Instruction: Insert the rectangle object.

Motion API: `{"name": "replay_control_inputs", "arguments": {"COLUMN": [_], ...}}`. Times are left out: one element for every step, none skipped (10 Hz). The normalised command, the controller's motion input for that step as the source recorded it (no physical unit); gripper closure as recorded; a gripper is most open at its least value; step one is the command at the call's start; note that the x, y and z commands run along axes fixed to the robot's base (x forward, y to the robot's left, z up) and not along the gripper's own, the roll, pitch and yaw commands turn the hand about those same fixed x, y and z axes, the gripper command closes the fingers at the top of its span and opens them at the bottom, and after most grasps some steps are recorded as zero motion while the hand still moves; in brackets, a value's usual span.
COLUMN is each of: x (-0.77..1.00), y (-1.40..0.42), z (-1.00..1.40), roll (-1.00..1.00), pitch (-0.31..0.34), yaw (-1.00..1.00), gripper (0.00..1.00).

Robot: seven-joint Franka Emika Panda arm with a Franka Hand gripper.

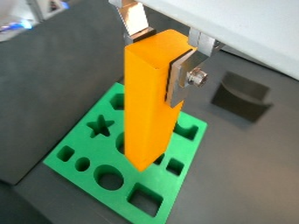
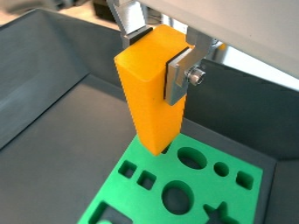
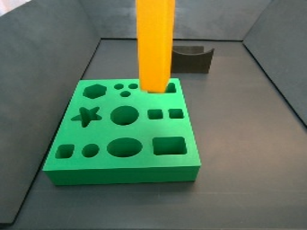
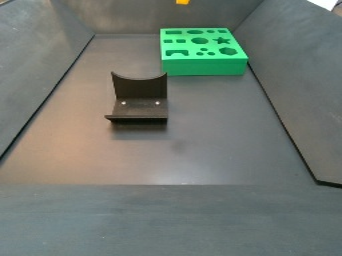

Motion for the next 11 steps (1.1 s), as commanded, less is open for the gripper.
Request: {"name": "replay_control_inputs", "arguments": {"x": [0.07, 0.03, 0.01, 0.02, 0.02, 0.01, 0.0, 0.0, 0.0, 0.07, 0.06], "y": [-0.16, -0.1, -0.09, -0.08, -0.08, -0.08, -0.1, -0.17, -0.22, -0.27, -0.33], "z": [-0.27, -0.2, -0.18, -0.19, -0.2, -0.19, -0.13, 0.0, 0.0, 0.07, 0.0], "roll": [0.26, 0.29, 0.3, 0.3, 0.31, 0.3, 0.29, 0.24, 0.2, 0.14, 0.07], "pitch": [-0.06, -0.047, -0.05, -0.051, -0.05, -0.046, -0.016, 0.0, 0.003, 0.0, 0.0], "yaw": [-0.83, -0.84, -0.84, -0.84, -0.85, -0.85, -0.84, -0.79, -0.74, -0.75, -0.81], "gripper": [1.0, 1.0, 1.0, 1.0, 1.0, 1.0, 1.0, 1.0, 1.0, 1.0, 1.0]}}
